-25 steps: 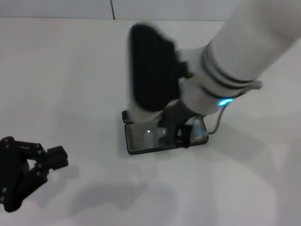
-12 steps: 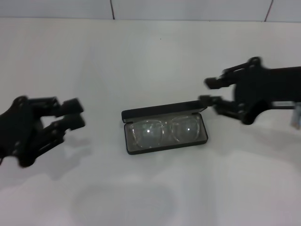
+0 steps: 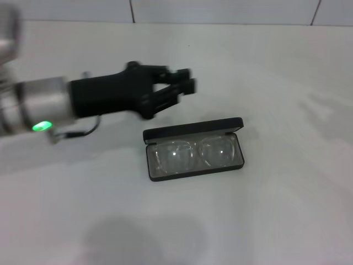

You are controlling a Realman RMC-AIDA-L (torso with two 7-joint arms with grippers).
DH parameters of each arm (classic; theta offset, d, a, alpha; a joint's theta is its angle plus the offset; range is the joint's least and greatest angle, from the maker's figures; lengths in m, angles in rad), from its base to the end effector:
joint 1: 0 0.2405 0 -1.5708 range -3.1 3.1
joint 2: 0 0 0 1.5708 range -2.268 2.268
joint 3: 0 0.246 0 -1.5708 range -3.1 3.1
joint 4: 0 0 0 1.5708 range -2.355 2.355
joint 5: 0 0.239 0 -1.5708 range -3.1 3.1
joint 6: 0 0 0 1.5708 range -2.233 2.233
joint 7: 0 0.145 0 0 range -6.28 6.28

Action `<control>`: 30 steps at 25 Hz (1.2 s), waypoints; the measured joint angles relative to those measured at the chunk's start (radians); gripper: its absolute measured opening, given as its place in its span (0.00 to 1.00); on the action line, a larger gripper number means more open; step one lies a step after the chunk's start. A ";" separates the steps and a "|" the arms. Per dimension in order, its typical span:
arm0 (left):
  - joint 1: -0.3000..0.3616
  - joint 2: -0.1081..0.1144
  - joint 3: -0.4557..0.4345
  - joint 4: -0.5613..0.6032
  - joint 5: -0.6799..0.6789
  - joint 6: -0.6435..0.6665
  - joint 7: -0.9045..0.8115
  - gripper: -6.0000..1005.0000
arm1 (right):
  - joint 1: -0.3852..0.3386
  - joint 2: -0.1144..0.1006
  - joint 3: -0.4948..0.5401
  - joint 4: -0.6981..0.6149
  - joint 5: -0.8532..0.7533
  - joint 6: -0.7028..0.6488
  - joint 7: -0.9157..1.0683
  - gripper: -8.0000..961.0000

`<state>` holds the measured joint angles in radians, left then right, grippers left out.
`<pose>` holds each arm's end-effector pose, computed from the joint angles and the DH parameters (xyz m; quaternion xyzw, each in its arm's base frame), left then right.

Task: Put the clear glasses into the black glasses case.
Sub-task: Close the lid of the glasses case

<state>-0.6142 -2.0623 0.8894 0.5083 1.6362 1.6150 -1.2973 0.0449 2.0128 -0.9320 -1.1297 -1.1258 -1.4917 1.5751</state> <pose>-0.2097 0.3590 -0.0144 -0.9156 -0.1523 -0.3659 0.0679 0.2750 0.2936 0.1553 -0.7990 0.2091 0.4592 0.3272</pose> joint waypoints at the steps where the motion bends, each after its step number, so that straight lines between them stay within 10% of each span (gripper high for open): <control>1: -0.024 -0.012 0.000 -0.008 0.022 -0.045 -0.007 0.25 | 0.001 0.000 0.025 0.050 0.030 -0.032 -0.024 0.31; 9: -0.146 -0.031 0.081 -0.178 0.059 -0.276 0.011 0.21 | 0.019 0.000 0.078 0.206 0.088 -0.120 -0.105 0.31; 30: -0.106 -0.027 0.092 -0.188 0.081 -0.309 0.004 0.20 | 0.112 -0.001 0.076 0.281 0.083 -0.115 -0.119 0.31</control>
<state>-0.7204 -2.0890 0.9817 0.3204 1.7168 1.3061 -1.2934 0.1571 2.0120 -0.8557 -0.8489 -1.0425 -1.6069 1.4566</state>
